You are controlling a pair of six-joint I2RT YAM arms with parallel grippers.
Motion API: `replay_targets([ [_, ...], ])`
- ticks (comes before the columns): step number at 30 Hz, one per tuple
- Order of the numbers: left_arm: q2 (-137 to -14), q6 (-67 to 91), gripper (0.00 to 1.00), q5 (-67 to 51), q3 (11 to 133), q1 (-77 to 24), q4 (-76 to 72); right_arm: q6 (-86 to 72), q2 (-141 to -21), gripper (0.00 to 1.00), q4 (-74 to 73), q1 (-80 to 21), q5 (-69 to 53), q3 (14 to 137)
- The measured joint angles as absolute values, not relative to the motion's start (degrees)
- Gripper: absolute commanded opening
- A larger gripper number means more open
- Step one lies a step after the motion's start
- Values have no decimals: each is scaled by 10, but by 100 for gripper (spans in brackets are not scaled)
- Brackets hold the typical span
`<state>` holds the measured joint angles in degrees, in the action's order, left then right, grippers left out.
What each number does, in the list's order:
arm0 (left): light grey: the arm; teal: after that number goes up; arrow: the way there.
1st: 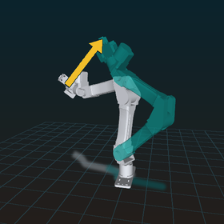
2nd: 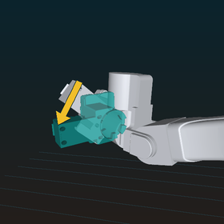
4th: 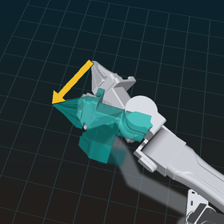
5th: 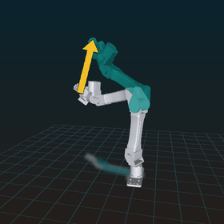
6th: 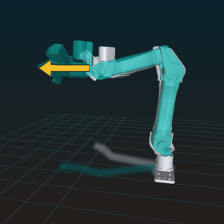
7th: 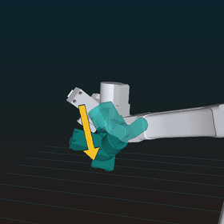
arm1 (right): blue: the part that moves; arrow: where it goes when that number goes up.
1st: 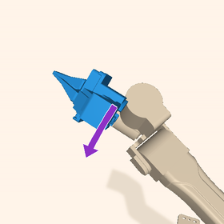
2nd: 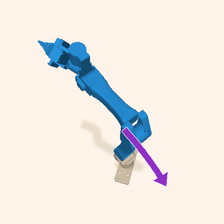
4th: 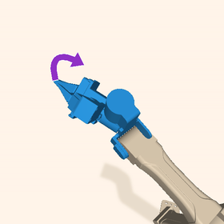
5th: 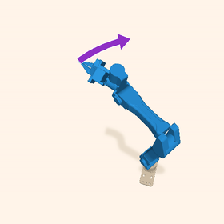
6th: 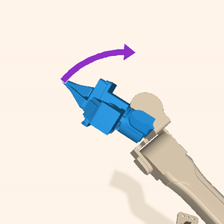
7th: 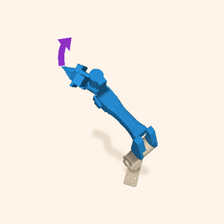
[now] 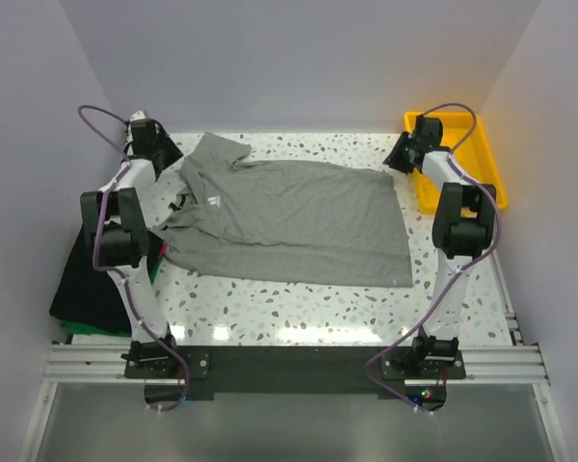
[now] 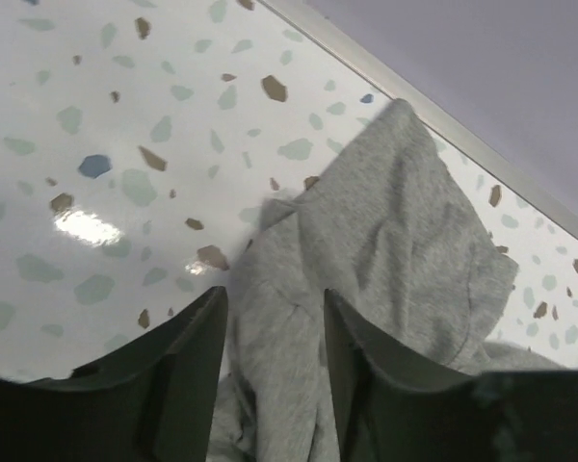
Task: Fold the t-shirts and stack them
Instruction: Fold the tshirt
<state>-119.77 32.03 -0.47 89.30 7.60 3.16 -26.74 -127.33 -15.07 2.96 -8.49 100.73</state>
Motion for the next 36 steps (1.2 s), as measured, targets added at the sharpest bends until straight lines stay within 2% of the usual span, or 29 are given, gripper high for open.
replay_targets([
  [6, -1185, 322, 54, 56, 906, 74, 65, -263, -1273, 31, -155, 30, -85, 1004],
  [8, -1191, 313, 54, 69, 944, 67, 90, -262, -1273, 31, -156, 30, -85, 1004],
  [11, -1232, 291, 54, 89, 1061, 44, 124, -260, -1273, 31, -157, 30, -85, 1004],
  [16, -1315, 257, 65, 101, 1206, 2, 159, -259, -1273, 31, -157, 30, -86, 1004],
  [17, -1329, 251, 68, 101, 1216, -5, 164, -259, -1273, 31, -157, 30, -87, 1004],
  [18, -1342, 246, 78, 103, 1220, -9, 166, -259, -1273, 31, -157, 30, -87, 1004],
  [20, -1365, 237, 79, 103, 1220, -16, 178, -259, -1273, 31, -156, 30, -88, 1004],
  [21, -1378, 233, 86, 103, 1220, -17, 182, -259, -1273, 31, -156, 30, -89, 1004],
  [28, -1455, 206, 86, 113, 1232, -20, 198, -261, -1273, 31, -148, 30, -103, 1004],
  [36, -1460, 197, 79, 132, 1243, -21, 191, -261, -1273, 31, -141, 30, -105, 1004],
])
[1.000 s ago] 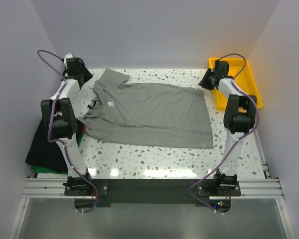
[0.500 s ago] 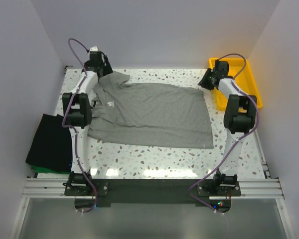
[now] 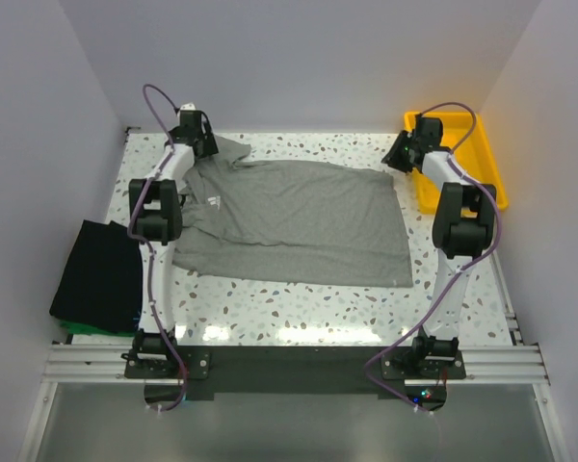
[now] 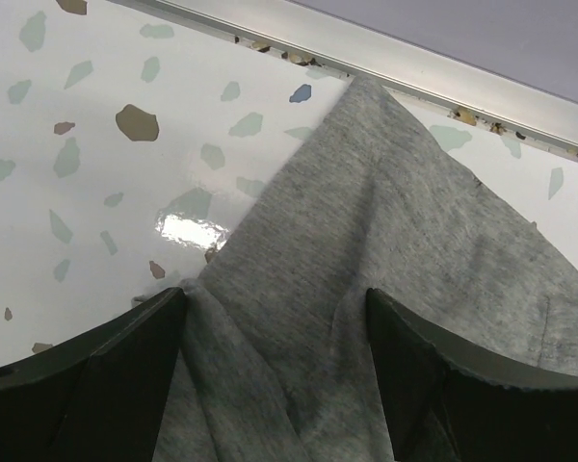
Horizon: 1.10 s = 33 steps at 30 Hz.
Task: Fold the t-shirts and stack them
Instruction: Fold the tshirt
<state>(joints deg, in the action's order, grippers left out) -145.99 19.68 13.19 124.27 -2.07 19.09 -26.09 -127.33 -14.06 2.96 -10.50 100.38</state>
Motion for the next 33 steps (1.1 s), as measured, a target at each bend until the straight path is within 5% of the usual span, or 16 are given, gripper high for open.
replay_targets([
  [10, -1473, 178, 66, 150, 1247, -27, 176, -261, -1273, 31, -136, 30, -105, 1004],
  [23, -1477, 169, 16, 127, 1242, -28, 150, -263, -1282, 31, -124, 30, -116, 1004],
  [33, -1423, 169, 11, 101, 1156, -28, 93, -259, -1282, 33, -138, 30, -105, 1004],
])
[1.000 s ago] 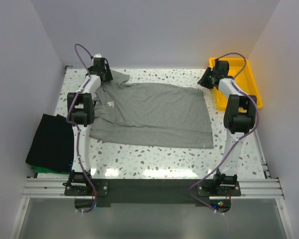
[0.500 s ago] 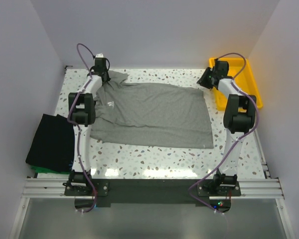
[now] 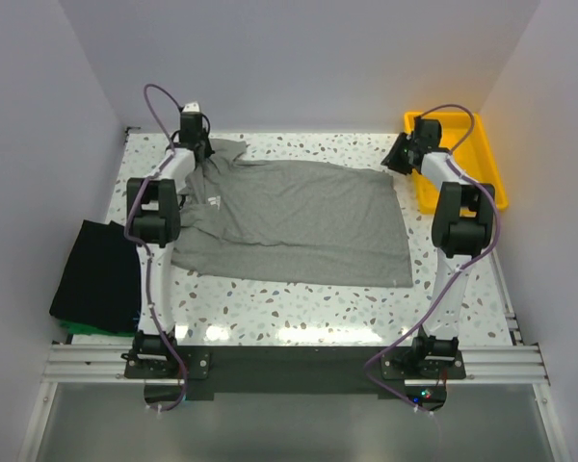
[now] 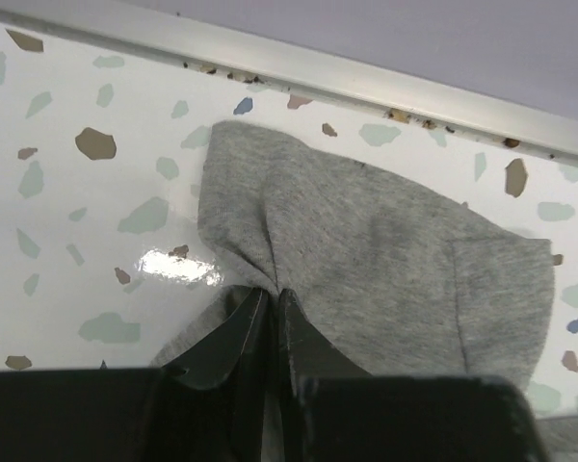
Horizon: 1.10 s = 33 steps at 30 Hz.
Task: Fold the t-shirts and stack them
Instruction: Fold the tshirt
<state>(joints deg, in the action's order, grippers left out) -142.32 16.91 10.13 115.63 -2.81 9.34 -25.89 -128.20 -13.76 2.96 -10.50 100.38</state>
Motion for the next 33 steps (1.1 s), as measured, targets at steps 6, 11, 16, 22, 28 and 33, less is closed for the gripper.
replay_targets([
  [6, -1376, 169, 9, 88, 1134, -28, 70, -256, -1282, 38, -157, 30, -94, 1002],
  [11, -1352, 169, 6, 77, 1127, -28, 51, -256, -1282, 39, -164, 30, -84, 1000],
  [16, -1350, 170, 3, 72, 1117, -28, 48, -256, -1289, 39, -169, 30, -84, 1001],
  [22, -1350, 170, 0, 64, 1101, -28, 48, -256, -1309, 31, -172, 29, -85, 1004],
  [28, -1338, 170, 0, 61, 1079, -28, 44, -258, -1310, 12, -176, 29, -86, 1006],
  [33, -1313, 170, 0, 61, 1060, -28, 43, -260, -1310, 0, -180, 29, -87, 1016],
])
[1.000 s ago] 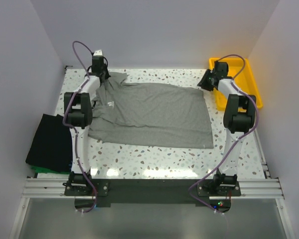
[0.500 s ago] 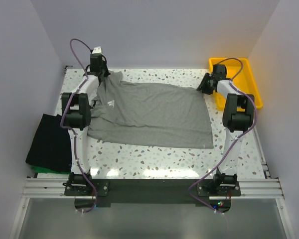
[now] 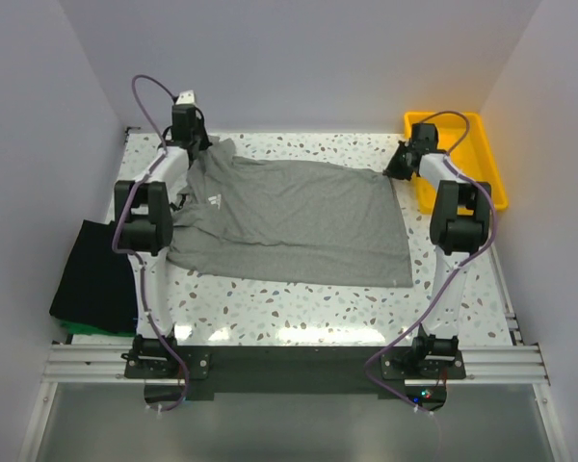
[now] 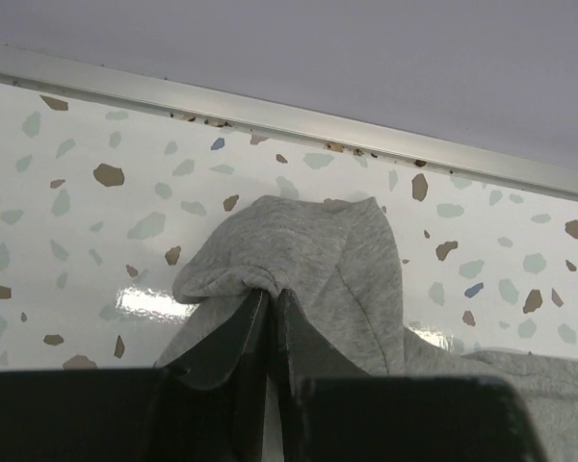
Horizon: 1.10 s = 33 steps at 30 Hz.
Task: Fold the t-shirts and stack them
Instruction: Fold the tshirt
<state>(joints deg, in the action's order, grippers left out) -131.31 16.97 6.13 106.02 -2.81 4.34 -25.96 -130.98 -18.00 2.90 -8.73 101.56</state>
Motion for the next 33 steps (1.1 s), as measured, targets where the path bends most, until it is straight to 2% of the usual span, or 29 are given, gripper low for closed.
replay_targets([
  [8, -1260, 170, 0, 63, 1037, -28, 39, -260, -1261, 0, -157, 29, -79, 965],
  [20, -1171, 187, 0, 72, 936, -27, 27, -262, -1152, 0, -96, 31, -53, 869],
  [23, -1144, 193, 0, 77, 913, -27, 26, -263, -1142, 7, -94, 31, -44, 847],
  [33, -1066, 206, 0, 86, 849, -27, 22, -283, -1131, 7, -88, 34, -40, 779],
])
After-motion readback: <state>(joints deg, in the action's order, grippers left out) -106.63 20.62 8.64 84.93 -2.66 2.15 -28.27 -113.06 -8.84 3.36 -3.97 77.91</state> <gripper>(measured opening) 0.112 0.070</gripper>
